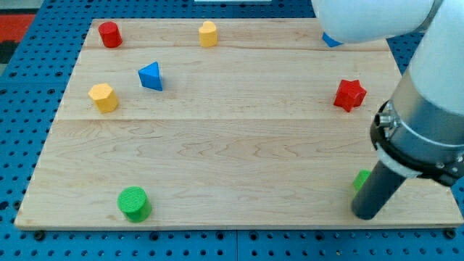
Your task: Slide the green circle to the bottom left corner
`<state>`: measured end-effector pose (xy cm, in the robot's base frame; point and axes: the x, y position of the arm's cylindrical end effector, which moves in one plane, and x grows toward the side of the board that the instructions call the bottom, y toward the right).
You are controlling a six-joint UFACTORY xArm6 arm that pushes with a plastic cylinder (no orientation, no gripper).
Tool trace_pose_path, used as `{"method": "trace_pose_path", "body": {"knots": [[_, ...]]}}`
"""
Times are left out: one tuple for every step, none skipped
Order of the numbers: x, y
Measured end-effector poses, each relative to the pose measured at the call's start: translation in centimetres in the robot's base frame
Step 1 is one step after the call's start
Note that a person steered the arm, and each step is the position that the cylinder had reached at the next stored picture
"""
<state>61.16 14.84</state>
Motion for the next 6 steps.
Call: {"method": "trace_pose_path", "body": {"knots": [[0.2, -11.8], [-0.5, -22.4], [-2.5, -30.6], [-3.9, -33.6], [-4.5, -33.7], [-5.3, -33.7]]}}
